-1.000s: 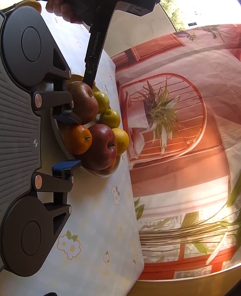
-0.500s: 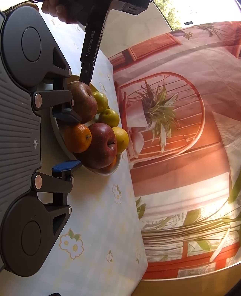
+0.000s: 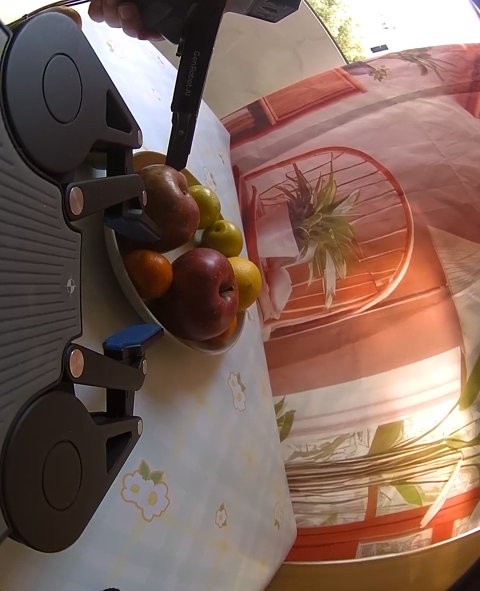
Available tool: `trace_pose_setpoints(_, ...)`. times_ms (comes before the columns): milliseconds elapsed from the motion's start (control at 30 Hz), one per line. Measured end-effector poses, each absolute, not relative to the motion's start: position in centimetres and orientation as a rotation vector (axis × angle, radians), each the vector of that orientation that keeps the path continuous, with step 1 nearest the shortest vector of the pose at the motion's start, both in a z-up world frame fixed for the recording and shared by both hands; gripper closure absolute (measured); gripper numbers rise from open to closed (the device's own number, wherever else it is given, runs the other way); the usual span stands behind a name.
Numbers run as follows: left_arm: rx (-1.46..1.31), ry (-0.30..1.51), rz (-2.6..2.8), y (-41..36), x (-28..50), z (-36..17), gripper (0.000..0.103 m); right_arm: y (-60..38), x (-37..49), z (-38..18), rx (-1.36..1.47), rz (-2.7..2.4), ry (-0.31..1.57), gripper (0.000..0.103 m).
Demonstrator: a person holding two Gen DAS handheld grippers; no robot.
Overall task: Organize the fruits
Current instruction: 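Open both grippers on the plate and withdraw them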
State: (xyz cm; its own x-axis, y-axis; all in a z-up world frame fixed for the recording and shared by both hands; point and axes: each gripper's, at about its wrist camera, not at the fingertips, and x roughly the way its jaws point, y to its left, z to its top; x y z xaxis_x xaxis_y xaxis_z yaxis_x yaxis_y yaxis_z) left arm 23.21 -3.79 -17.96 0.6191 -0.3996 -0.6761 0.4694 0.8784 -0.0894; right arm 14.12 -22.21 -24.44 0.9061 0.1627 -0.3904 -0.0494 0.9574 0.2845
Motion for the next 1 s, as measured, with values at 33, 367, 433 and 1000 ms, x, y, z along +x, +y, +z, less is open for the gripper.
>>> trace_pose_setpoints(33,0.097,0.749,-0.5,-3.7,23.0,-17.8,0.074,-22.2,14.1,-24.4,0.274,0.111,0.423,0.054)
trace_pose_setpoints(367,0.064,0.712,-0.446,-1.5,20.1,-16.1,0.063,-22.5,13.9,-24.3,0.283,0.11,0.415,0.054)
trace_pose_setpoints(433,0.057,0.701,-0.424,-0.8,19.2,-15.7,0.063,-22.6,13.7,-24.3,0.289,0.11,0.408,0.054)
trace_pose_setpoints(1000,-0.12,0.731,-0.248,6.8,12.8,-14.6,0.063,-22.0,13.0,-23.3,0.268,0.075,0.434,0.054)
